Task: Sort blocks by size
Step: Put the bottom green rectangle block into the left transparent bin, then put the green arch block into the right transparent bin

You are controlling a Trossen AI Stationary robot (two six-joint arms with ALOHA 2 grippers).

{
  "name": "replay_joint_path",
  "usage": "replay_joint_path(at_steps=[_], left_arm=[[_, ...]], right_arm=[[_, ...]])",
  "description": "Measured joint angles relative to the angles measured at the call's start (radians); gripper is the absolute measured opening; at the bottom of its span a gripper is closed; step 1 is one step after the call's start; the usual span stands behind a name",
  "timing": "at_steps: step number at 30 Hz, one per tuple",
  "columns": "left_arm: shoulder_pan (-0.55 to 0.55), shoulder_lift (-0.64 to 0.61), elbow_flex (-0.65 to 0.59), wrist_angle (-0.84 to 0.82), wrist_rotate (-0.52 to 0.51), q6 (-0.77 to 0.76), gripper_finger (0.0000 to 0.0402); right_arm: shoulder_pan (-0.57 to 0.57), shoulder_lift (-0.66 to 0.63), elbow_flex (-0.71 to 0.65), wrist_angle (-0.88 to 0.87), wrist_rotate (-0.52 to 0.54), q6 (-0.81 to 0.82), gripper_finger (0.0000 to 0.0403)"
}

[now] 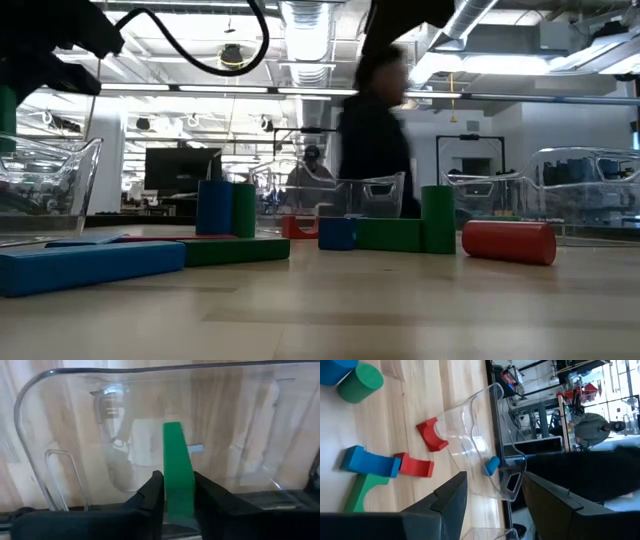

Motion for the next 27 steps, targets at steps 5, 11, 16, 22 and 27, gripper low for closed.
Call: replay_joint_path(at_steps=[5,11,16,22,27], left_arm=[[-0.003,-0.001,0.001,0.0,-0.029,-0.004,0.0122],[-0.003,-0.003,0.001,0.005,-0.059,0.005,0.0153],[-0.003,-0.054,0.002,0.071,-0.112,0.024,0.0159],[-0.003,-0.178,0.002,0.2,-0.226,0.056,0.0159],[-0.003,-0.29,0.002,0.388,-0.304,0.136,0.0158]], right_arm=[[0.018,0.0,0.0,-0.033,-0.001,0.041,0.0227],[0.023,0.0,0.0,-0.035,-0.097,0.062,0.0227],[0.022,0.0,0.0,-0.034,-0.179,0.075,0.0227],[0.019,0.0,0.0,-0.026,-0.25,0.074,0.0227],[0.011,0.0,0.0,-0.023,-0.27,0.08,0.0227]])
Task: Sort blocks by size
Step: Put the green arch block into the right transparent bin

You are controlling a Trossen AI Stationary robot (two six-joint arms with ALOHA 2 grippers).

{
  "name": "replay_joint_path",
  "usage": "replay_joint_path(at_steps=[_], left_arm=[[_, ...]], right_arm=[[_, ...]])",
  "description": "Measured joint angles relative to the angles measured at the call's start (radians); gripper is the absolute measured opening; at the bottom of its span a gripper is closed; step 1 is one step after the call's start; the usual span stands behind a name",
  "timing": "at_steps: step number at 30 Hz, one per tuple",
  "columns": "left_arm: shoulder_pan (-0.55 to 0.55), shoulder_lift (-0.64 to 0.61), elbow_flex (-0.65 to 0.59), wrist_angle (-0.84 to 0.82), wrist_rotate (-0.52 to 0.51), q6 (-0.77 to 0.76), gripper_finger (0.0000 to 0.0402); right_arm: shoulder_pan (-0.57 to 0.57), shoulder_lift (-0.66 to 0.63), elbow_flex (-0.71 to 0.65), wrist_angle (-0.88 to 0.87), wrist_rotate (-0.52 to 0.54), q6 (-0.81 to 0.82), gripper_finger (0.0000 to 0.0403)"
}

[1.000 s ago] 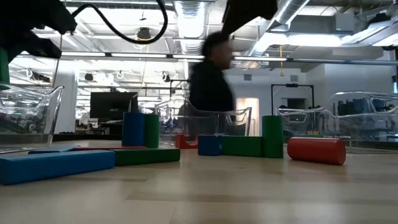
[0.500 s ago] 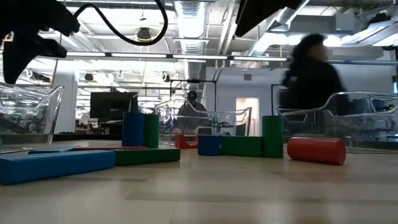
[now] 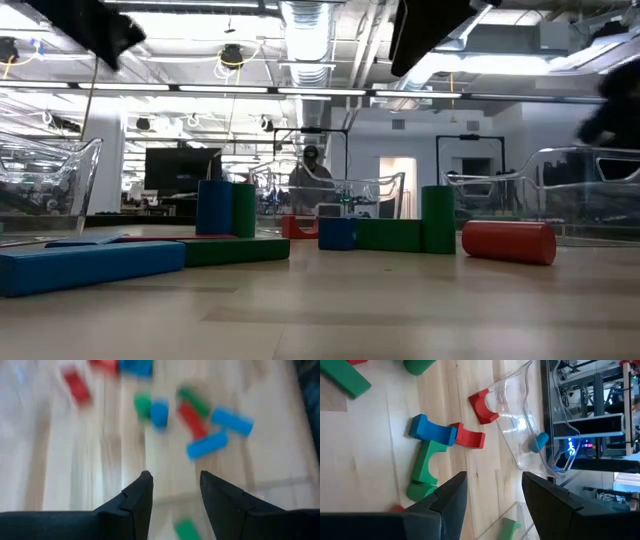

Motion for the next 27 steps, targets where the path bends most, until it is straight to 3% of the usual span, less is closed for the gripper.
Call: replay_joint_path(at_steps=[9,16,23,27], left_arm=[[0.0,-0.058,0.0,0.172,-0.019,0.139,0.0158],[0.0,-0.037,-0.001,0.184,-0.024,0.193,0.0158],[0.008,-0.072,-0.115,0.301,-0.024,0.213,0.0157],[0.029,-0.088,-0.188,0.396,-0.024,0.225,0.0157]], right_arm=[[-0.002,0.0,-0.006,0.002,-0.021,0.027,0.0227],[-0.003,0.0,-0.163,0.165,-0.022,-0.013,0.0211],[-0.02,-0.003,-0.223,0.178,0.02,-0.027,0.0199],[-0.079,-0.035,-0.225,0.249,0.048,-0.14,0.0197]])
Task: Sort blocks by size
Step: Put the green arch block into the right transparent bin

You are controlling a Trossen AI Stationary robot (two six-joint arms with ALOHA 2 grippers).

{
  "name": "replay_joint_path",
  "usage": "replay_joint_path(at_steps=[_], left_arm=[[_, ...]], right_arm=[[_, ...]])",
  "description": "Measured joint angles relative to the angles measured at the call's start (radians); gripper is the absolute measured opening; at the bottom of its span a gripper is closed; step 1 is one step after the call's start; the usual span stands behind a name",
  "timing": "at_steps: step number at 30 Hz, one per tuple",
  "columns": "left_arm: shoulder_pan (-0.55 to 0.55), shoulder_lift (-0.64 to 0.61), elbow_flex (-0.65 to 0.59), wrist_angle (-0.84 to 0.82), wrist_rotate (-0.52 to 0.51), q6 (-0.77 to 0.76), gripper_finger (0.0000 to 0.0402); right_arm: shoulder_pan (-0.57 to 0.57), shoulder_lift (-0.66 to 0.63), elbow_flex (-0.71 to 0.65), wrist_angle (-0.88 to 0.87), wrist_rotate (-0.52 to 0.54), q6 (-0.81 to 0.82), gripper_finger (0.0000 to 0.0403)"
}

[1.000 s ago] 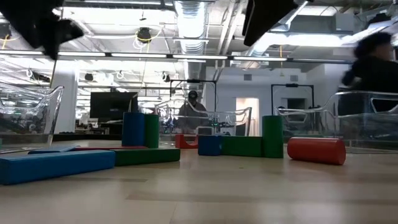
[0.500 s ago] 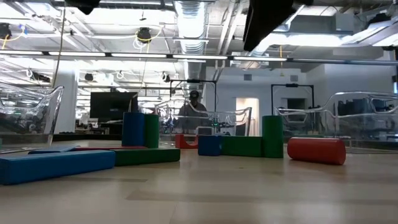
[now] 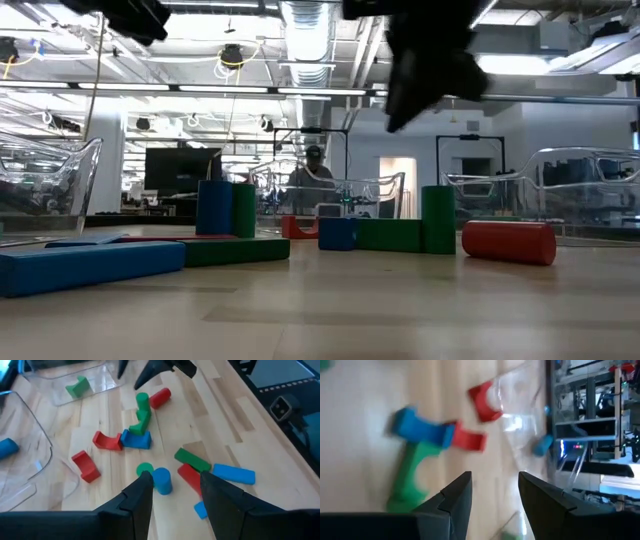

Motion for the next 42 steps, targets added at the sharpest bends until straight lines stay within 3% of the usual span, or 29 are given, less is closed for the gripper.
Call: replay_joint_path(at_steps=[4,7,11,17,20,26,33,42], left_arm=[[0.01,-0.006,-0.061,0.102,0.017,0.003,0.0157],[0.01,-0.006,-0.089,0.141,0.034,0.003,0.0157],[0.01,-0.006,-0.104,0.168,0.035,0.002,0.0158],[0.007,-0.006,-0.104,0.168,0.061,-0.002,0.0158],[0.006,-0.006,-0.104,0.166,0.062,-0.016,0.0158],[0.006,0.003,-0.104,0.163,0.062,-0.021,0.0158],[0.006,0.083,-0.105,0.218,0.061,0.001,0.0158],[0.013,0.189,-0.105,0.299,0.061,0.044,0.0158]], right_arm=[[-0.075,-0.05,0.001,0.089,-0.019,-0.136,0.0197],[-0.132,-0.087,-0.001,0.141,-0.096,-0.222,0.0197],[-0.21,-0.154,-0.039,0.253,-0.278,-0.321,0.0197],[-0.323,-0.255,-0.181,0.482,-0.657,-0.38,0.0197],[-0.355,-0.284,-0.247,0.531,-0.748,-0.35,0.0197],[-0.305,-0.285,-0.316,0.591,-0.753,-0.283,0.0197],[-0.195,-0.188,-0.317,0.636,-0.746,-0.211,0.0197],[-0.173,-0.14,-0.316,0.596,-0.657,-0.18,0.0197]])
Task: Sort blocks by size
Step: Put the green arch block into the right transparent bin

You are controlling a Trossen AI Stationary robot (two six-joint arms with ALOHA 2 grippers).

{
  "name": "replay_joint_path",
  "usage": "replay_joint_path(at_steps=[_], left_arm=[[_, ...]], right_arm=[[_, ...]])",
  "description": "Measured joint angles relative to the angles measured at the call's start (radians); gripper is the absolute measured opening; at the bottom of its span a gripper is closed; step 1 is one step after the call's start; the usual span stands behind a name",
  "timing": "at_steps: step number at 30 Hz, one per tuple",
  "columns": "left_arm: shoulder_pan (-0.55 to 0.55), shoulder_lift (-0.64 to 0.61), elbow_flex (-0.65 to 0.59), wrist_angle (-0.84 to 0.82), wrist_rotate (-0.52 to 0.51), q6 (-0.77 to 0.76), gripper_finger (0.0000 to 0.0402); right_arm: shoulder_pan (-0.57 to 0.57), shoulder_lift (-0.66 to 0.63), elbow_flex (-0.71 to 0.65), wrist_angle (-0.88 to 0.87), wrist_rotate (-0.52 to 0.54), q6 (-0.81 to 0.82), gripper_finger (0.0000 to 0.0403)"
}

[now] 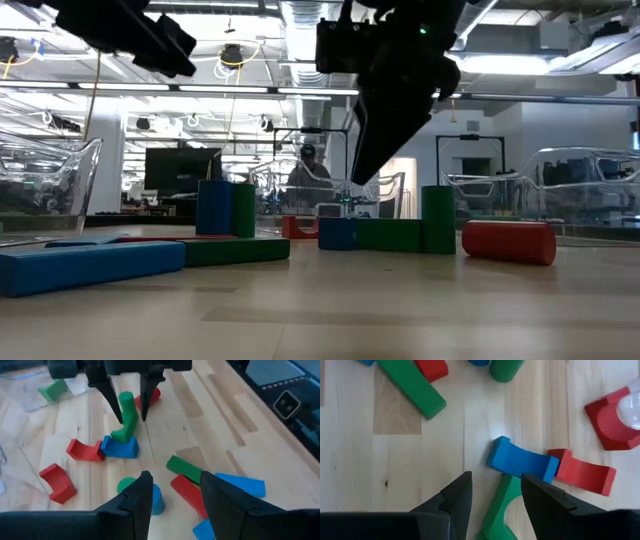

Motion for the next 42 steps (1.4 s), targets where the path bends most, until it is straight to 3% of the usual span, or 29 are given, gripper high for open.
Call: replay_joint_path(at_steps=[8,42], left_arm=[[0.0,0.04,0.0,-0.005,0.0,-0.009,0.0158],[0.0,0.037,0.001,-0.027,-0.004,-0.006,0.0157]], right_arm=[[-0.022,-0.002,0.0,-0.122,0.04,0.034,0.0197],[-0.039,0.0,0.0,-0.019,-0.022,0.03,0.0197]])
